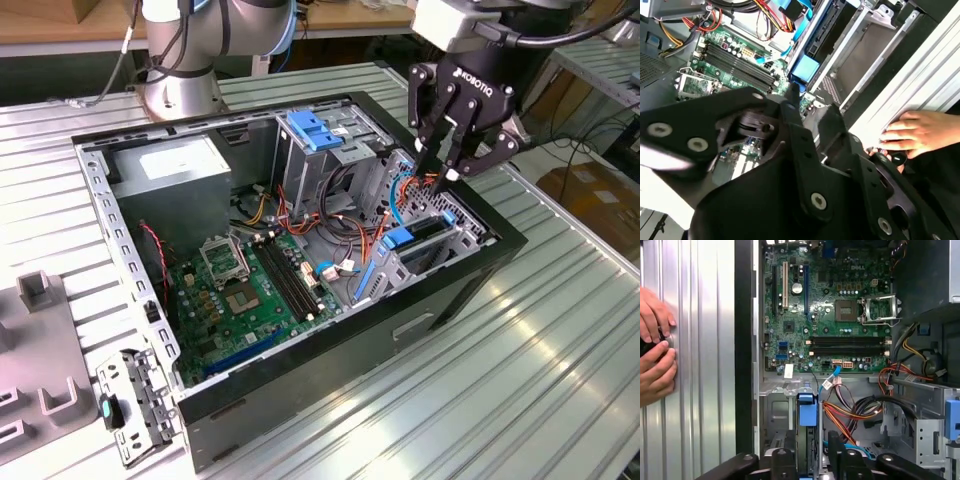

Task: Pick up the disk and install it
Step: 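Insert the disk into the insertion slot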

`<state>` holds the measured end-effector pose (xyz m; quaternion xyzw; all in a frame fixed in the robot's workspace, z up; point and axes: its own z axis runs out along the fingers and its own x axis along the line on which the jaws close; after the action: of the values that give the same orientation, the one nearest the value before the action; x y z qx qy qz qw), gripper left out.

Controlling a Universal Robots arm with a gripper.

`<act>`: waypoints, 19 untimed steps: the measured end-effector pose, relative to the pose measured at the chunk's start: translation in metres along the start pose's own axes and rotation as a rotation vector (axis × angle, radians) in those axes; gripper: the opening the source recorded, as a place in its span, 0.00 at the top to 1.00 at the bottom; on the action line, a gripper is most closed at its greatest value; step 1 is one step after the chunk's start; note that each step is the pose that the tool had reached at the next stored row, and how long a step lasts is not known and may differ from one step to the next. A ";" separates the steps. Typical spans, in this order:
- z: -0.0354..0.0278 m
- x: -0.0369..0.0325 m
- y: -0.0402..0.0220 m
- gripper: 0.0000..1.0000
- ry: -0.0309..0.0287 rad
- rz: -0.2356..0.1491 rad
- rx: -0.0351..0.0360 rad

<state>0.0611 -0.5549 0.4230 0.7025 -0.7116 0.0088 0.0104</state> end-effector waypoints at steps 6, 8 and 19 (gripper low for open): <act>0.0176 -0.0005 -0.0004 0.89 -0.0001 0.000 0.0000; 0.0260 -0.0007 -0.0005 0.89 -0.0002 -0.001 0.0000; 0.0430 0.0005 -0.0005 0.89 -0.0001 -0.001 0.0001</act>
<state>0.0615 -0.5566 0.3801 0.7027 -0.7114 0.0088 0.0103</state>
